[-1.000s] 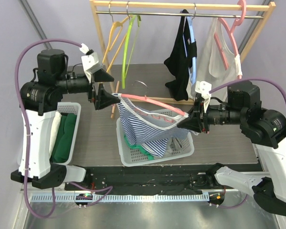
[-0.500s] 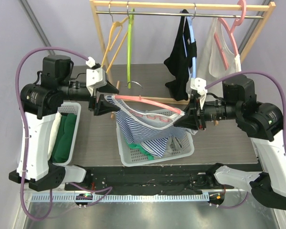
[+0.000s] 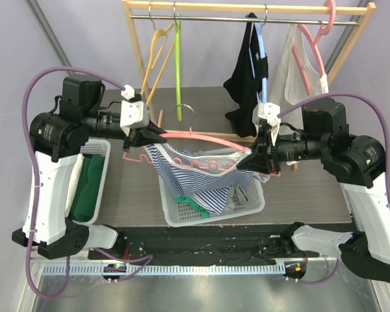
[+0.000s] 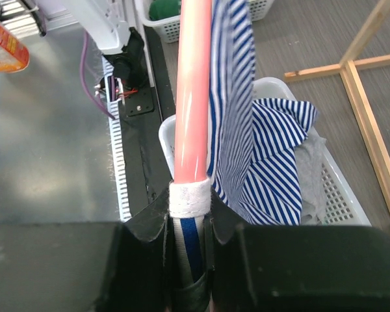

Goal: Remove the tank top from the hanger

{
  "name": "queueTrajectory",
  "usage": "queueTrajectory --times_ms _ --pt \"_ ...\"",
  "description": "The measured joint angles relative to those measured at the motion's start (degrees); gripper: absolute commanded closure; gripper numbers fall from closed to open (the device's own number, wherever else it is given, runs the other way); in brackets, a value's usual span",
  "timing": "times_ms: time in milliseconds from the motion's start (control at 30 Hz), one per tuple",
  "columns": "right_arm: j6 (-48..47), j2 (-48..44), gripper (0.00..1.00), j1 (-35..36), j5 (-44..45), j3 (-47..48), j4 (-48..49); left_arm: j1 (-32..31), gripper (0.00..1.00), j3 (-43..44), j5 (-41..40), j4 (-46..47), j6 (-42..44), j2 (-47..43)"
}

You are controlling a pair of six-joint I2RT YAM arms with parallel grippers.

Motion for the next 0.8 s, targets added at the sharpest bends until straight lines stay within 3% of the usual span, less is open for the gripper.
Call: queueTrajectory --times_ms 133,233,400,667,767,800 --pt "0.33 -0.20 0.99 -0.35 1.29 -0.04 0.13 -0.72 1.00 0.46 -0.96 -0.81 1.49 -0.02" --pt "0.83 -1.79 0.89 -0.20 2.43 -2.01 2.10 -0.94 1.00 0.72 -1.36 -0.57 1.44 -0.02" --pt "3.63 -6.97 0.38 0.20 7.54 -9.94 10.32 -1.27 1.00 0.74 -3.30 -0.92 -1.25 0.00" --pt "9.53 -18.45 0.31 0.26 25.05 -20.79 25.11 -1.11 1.00 1.31 -9.86 0.85 -7.85 0.44" --pt "11.39 -23.28 0.34 0.26 30.14 -23.67 28.72 -1.11 1.00 3.10 -11.28 1.81 -9.20 1.53" --pt "12.17 -24.81 0.41 0.26 31.15 -24.61 29.73 -1.11 1.00 3.54 -11.63 2.14 -9.42 1.79"
